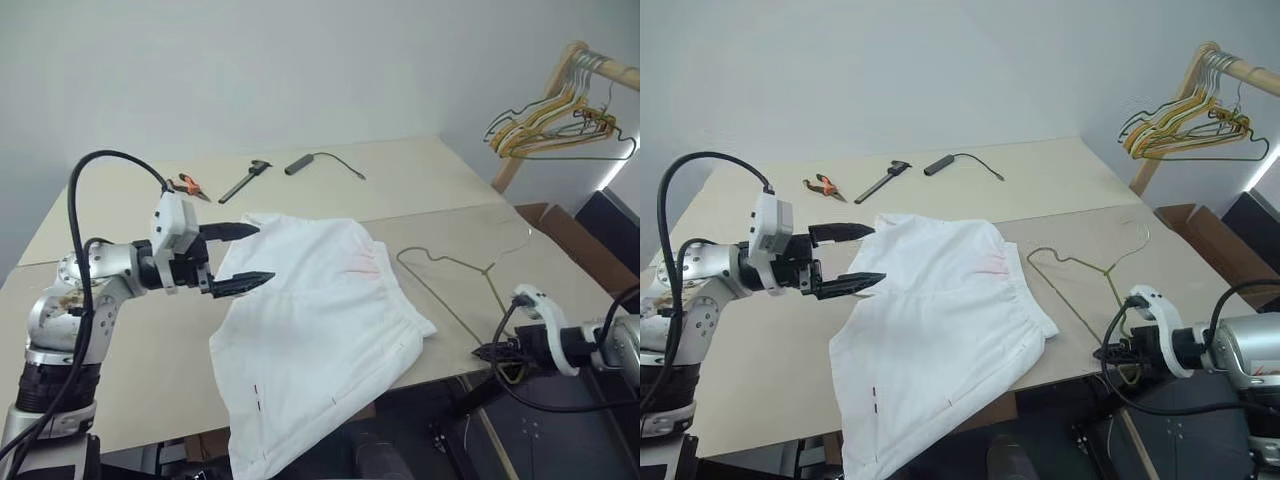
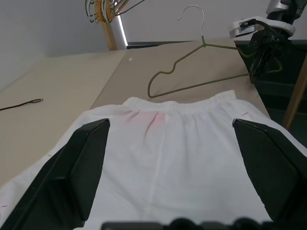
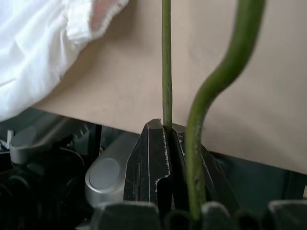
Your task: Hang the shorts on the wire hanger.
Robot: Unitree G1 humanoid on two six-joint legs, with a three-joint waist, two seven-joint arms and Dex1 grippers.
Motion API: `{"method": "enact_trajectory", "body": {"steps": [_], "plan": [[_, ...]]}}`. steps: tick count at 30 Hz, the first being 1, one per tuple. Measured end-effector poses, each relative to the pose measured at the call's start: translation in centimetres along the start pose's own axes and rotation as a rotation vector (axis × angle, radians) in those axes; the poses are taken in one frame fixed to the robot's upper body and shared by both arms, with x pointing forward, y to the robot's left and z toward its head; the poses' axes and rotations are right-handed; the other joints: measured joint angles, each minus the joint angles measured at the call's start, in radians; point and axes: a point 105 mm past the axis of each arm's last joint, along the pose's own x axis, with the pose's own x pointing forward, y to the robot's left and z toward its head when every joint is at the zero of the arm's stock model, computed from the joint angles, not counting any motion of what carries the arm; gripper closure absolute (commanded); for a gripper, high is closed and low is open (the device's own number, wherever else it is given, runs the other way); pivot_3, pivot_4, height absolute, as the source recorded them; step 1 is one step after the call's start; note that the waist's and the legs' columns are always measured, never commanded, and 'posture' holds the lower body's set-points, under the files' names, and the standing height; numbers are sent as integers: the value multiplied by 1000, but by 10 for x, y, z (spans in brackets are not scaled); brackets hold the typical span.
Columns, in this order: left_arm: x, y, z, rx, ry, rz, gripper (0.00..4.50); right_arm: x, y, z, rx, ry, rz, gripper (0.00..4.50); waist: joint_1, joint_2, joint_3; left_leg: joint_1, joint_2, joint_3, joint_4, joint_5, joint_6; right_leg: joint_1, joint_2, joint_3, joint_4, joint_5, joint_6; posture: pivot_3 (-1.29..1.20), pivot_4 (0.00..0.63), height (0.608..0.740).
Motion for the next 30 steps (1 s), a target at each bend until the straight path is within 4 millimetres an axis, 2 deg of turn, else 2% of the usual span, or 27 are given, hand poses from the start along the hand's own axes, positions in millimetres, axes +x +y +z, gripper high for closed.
{"method": "enact_trajectory", "body": {"steps": [6, 16, 21, 24, 30], "plan": [[0, -3, 0, 8, 3, -1, 30, 10, 0, -3, -32, 50, 44, 4500, 5, 0, 0, 0, 0, 0, 0, 0, 0, 1, 0, 0, 0, 0, 0, -82, 0, 740], [0, -5, 0, 15, 4, 34, 30, 11, 2, 31, -100, -17, 91, 4500, 24, 0, 0, 0, 0, 0, 0, 0, 0, 1, 0, 0, -1, 0, 0, -47, 0, 740], [-2, -8, 4, 21, -6, 28, 30, 19, 7, 22, -138, 57, 143, 4500, 45, 0, 0, 0, 0, 0, -1, 0, 1, 0, 0, -1, -1, 0, 0, -34, 0, 740], [-4, -8, 4, 20, -4, 31, 30, 22, 1, 21, -143, 94, 122, 4500, 57, 0, 0, 0, 0, 2, 0, 0, 1, 0, 0, -1, -1, 0, 0, -28, 0, 740], [-5, -8, 2, 16, 0, 43, 30, 26, -10, 34, -132, 90, 62, 4500, 65, 0, 0, 0, 0, 6, -1, 0, 1, 0, 0, -1, -1, 0, 0, -19, 0, 740]]}}
